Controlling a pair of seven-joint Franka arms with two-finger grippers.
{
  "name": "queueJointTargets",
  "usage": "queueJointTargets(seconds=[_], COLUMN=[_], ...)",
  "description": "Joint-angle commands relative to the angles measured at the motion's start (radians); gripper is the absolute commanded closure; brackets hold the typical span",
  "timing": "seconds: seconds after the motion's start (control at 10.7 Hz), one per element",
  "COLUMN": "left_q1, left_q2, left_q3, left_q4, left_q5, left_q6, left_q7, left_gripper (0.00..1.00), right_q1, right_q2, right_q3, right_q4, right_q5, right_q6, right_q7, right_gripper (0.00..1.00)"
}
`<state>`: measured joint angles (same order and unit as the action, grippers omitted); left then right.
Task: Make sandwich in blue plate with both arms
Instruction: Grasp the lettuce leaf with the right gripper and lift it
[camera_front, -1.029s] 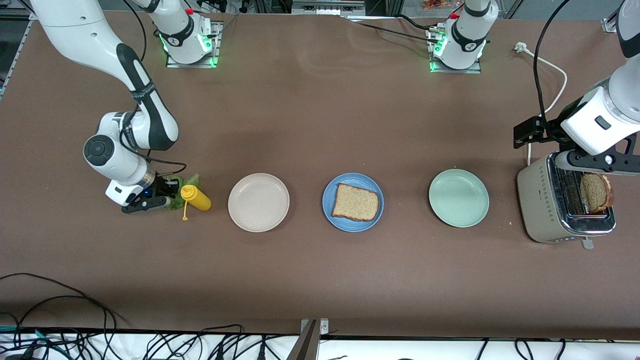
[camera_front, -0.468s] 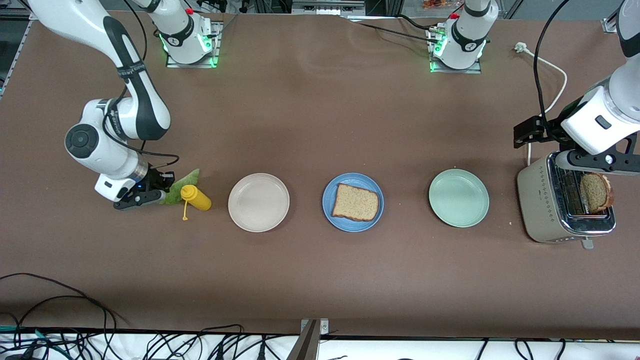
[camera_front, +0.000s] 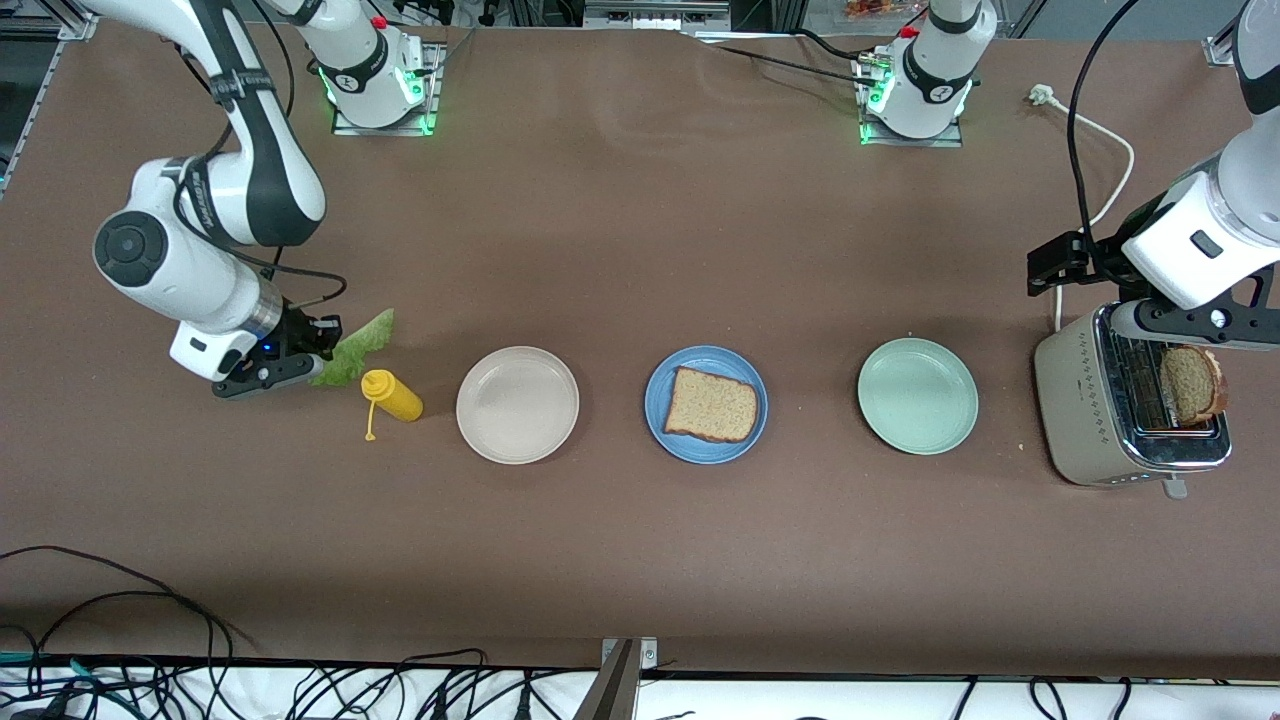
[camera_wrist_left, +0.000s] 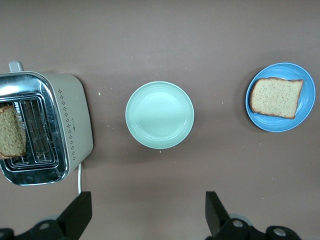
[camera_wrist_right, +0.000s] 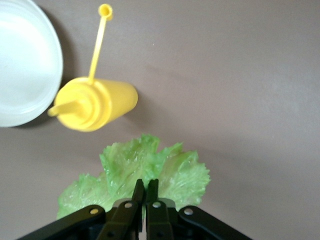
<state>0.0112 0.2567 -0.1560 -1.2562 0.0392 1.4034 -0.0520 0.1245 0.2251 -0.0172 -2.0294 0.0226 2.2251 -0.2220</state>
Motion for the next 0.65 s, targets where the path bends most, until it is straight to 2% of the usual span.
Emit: queueJointTargets(seconds=[0.0,0.19,0.37,0.56], left_q1=[0.001,0.001,0.001,0.001], left_q2=[-0.007,-0.007,-0.007,-0.007], left_q3=[-0.004,-0.004,-0.004,-0.004], left_q4=[0.011,0.011,0.012,0.011], left_q5=[0.016,0.014,0.014,0.016], left_q6=[-0.018,-0.020,-0.018,-0.020], left_q7=[-0.005,-0.003,0.000,0.001], left_gripper=[0.00,0.00,0.00,0.00], right_q1=[-0.005,-0.005,-0.003,-0.002], right_q2=[-0.104,-0.141,-0.142,-0.141], right_q3=[0.017,0.019,0.023,0.055], right_q4=[0.003,0.012,0.084,0.119], right_q5=[0.014,0.014,0.019,0.037], right_q6=[-0.137,-0.197,-0.302,-0.334], right_q7=[-0.019,-0.020,-0.016,0.036], right_gripper=[1.00,1.00,1.00,1.00])
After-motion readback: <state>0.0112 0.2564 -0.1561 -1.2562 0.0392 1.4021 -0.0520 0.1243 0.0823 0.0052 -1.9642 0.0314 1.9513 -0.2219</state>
